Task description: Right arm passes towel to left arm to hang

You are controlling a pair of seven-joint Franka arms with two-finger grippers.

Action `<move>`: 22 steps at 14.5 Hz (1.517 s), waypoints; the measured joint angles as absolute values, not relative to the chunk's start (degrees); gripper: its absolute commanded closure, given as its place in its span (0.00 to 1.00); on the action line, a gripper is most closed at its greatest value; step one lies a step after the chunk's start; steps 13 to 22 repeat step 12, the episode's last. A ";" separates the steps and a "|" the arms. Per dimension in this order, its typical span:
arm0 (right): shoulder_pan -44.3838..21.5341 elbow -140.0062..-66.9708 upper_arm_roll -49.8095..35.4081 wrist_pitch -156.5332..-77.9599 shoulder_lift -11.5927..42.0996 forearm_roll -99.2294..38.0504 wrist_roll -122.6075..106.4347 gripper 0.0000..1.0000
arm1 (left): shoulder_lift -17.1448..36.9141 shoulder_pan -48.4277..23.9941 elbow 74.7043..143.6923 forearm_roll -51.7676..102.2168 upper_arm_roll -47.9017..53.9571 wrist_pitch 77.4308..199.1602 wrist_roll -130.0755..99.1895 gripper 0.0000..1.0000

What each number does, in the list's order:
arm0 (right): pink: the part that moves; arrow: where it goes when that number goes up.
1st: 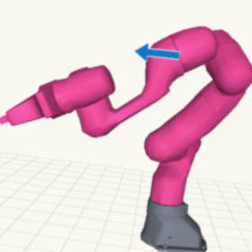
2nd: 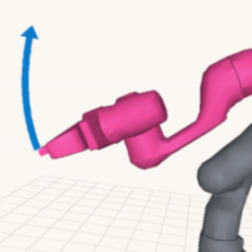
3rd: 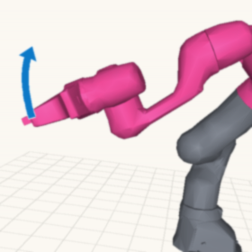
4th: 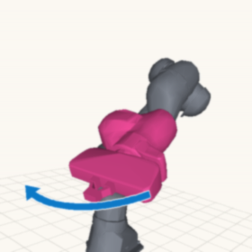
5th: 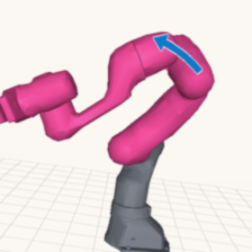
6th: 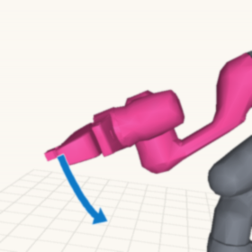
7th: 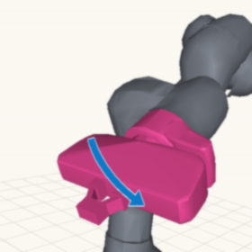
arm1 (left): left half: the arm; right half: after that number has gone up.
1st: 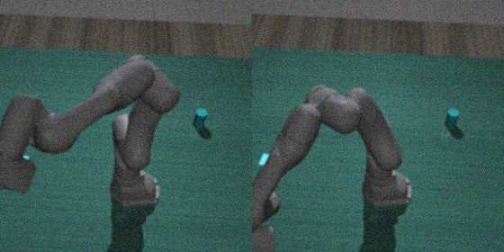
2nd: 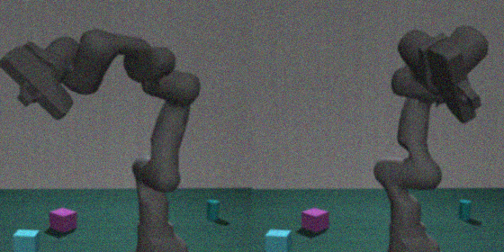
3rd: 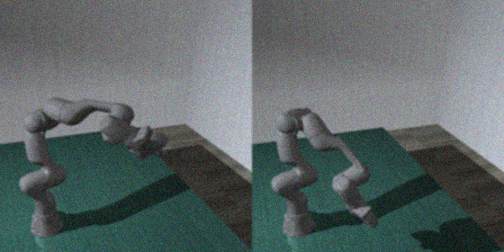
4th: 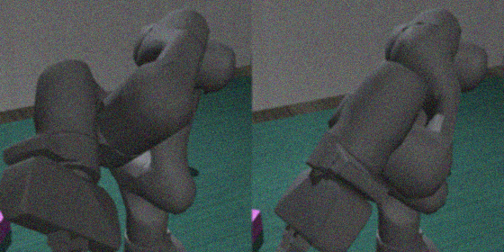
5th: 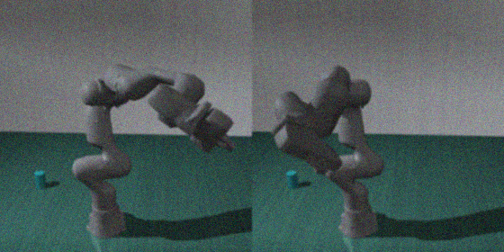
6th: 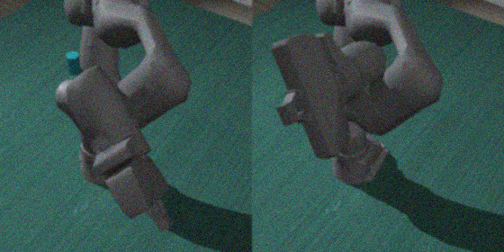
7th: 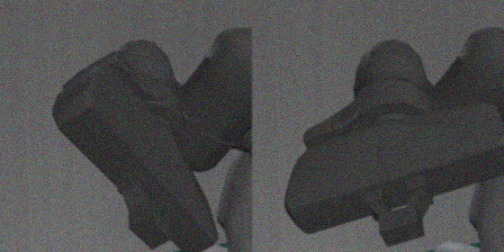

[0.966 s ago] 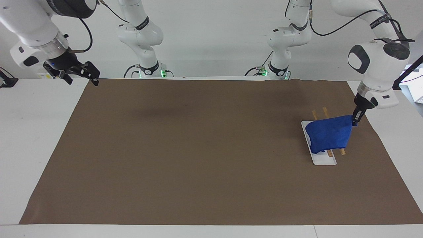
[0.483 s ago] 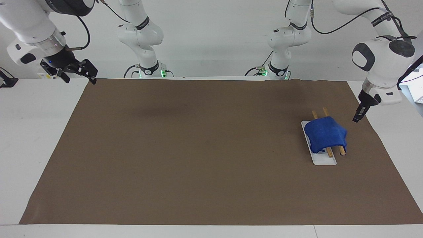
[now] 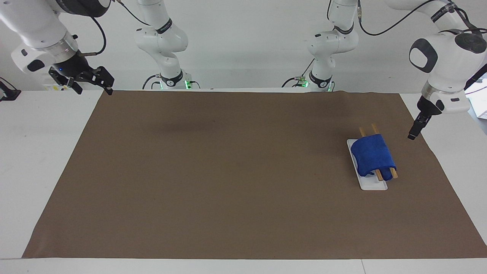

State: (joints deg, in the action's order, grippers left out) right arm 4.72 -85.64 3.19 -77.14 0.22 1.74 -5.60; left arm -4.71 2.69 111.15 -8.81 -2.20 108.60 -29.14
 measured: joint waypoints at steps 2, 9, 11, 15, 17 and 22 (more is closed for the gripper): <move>4.72 -85.72 3.22 -77.15 0.20 1.77 -5.68 0.00 | -4.67 0.26 106.68 -6.91 -2.01 100.78 -24.42 0.00; 5.79 -87.68 3.61 -78.31 -0.46 1.90 -8.73 0.00 | 1.08 -1.11 89.97 -0.06 -1.95 87.79 -11.46 0.00; 5.70 -87.76 3.61 -78.48 -0.55 1.90 -8.71 0.00 | 2.34 -1.11 88.58 -0.05 -1.96 86.86 -8.69 0.00; 5.68 -87.79 3.61 -78.68 -0.59 1.89 -8.71 0.00 | 2.62 -1.11 88.38 -0.01 -1.96 86.73 -7.45 0.00; 5.68 -87.79 3.61 -78.68 -0.59 1.89 -8.71 0.00 | 2.62 -1.11 88.38 -0.01 -1.96 86.73 -7.45 0.00; 5.68 -87.79 3.61 -78.68 -0.59 1.89 -8.71 0.00 | 2.62 -1.11 88.38 -0.01 -1.96 86.73 -7.45 0.00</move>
